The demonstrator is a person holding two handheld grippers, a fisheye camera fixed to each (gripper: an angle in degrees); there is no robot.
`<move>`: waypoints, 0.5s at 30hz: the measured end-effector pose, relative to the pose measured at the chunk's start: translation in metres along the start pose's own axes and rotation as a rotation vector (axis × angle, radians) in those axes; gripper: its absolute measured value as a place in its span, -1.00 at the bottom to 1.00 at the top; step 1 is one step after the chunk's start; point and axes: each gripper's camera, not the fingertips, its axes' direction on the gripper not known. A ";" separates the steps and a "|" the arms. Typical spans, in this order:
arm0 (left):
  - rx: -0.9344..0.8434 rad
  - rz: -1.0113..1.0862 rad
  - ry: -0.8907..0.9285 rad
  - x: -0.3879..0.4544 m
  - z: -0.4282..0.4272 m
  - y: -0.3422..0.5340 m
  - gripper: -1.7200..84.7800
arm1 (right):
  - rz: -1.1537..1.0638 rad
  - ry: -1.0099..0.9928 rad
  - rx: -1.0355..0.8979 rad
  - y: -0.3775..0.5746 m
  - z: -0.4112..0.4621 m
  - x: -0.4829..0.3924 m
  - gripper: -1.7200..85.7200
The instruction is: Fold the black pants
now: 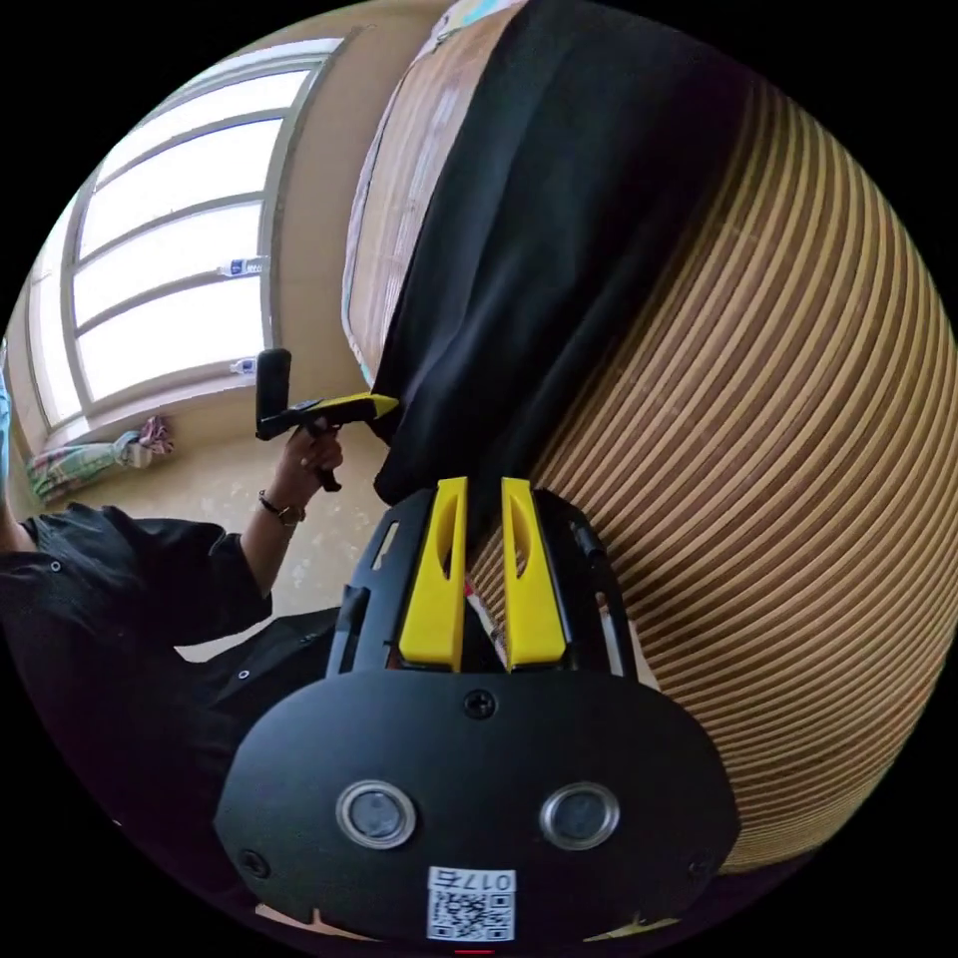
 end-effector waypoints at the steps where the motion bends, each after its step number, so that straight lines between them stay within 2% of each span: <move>1: -0.007 0.003 -0.002 0.002 -0.001 0.000 -0.92 | 0.041 -0.052 0.041 0.015 0.001 0.003 -0.80; 4: -0.034 0.024 -0.022 0.012 -0.004 -0.001 -0.92 | 0.069 -0.153 0.118 0.024 0.000 -0.001 -0.77; 8: -0.062 0.063 -0.040 0.023 -0.008 -0.002 -0.92 | 0.109 -0.191 0.155 0.011 0.003 0.007 -0.76; 13: -0.095 0.095 -0.010 0.025 -0.017 -0.004 -0.92 | 0.107 -0.425 0.309 0.006 -0.006 0.030 -0.80; 15: -0.100 0.072 0.061 0.016 -0.025 -0.004 -0.92 | 0.105 -0.540 0.318 0.002 -0.005 0.037 -0.82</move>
